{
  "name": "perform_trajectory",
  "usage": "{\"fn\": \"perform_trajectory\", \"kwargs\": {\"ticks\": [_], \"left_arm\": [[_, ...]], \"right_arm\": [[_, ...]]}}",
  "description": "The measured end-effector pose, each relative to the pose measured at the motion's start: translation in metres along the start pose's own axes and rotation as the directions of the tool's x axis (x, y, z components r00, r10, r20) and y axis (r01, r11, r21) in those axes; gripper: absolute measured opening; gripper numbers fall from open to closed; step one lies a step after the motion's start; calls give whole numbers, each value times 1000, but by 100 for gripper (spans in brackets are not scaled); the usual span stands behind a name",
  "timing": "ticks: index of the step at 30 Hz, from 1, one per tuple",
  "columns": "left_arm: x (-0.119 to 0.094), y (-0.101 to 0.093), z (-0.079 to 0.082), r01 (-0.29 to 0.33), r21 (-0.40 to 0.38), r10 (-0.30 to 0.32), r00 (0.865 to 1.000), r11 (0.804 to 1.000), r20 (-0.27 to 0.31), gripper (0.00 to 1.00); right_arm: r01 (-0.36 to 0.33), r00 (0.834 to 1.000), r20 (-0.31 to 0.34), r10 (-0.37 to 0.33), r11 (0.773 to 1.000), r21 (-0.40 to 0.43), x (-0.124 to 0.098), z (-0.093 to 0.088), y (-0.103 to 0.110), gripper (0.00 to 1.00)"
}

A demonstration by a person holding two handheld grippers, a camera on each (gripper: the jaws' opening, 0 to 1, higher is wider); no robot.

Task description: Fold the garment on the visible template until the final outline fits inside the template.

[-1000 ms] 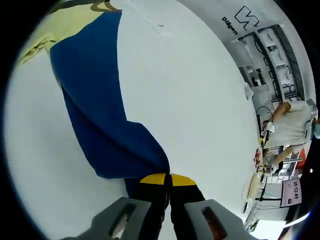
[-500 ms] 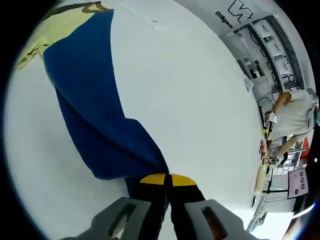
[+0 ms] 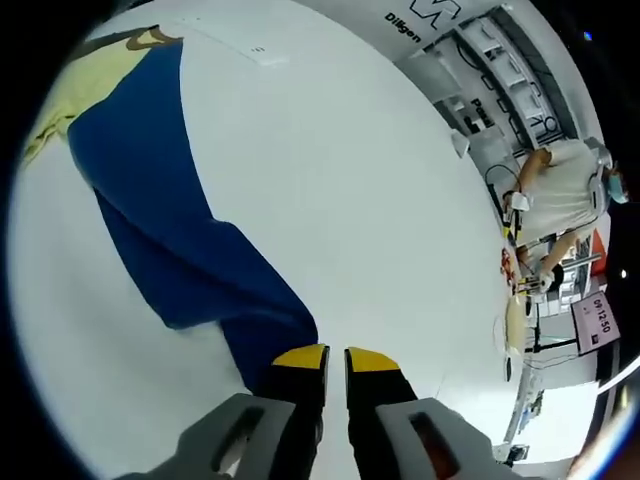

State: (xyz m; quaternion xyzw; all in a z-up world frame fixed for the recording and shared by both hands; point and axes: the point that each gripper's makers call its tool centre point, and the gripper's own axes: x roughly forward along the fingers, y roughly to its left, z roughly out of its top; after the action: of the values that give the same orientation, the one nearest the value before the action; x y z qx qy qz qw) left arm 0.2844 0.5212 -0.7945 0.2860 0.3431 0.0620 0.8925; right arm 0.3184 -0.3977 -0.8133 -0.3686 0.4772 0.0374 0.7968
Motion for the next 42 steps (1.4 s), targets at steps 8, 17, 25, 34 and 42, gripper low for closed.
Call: {"fn": "perform_trajectory", "kwargs": {"ticks": [8,17,25,34,42], "left_arm": [[-8,8,-4,-7,-32,7,1000,999,8,3],[-39,-11,12,50,-6,-49,995,999,91,3],[-65,-38,27,105,-6,-103,983,994,153,3],[-89,-66,37,153,-26,-145,968,988,206,3],[-108,-90,41,194,-41,-179,955,980,238,3]], "right_arm": [[-21,998,62,14,994,107,-15,-3,4,1],[-43,996,82,24,970,238,-30,-24,10,1],[-79,993,111,47,947,311,-37,-32,23,3],[-164,981,172,94,873,459,-26,-28,36,16],[-233,967,225,118,766,600,-16,-24,46,21]]}}
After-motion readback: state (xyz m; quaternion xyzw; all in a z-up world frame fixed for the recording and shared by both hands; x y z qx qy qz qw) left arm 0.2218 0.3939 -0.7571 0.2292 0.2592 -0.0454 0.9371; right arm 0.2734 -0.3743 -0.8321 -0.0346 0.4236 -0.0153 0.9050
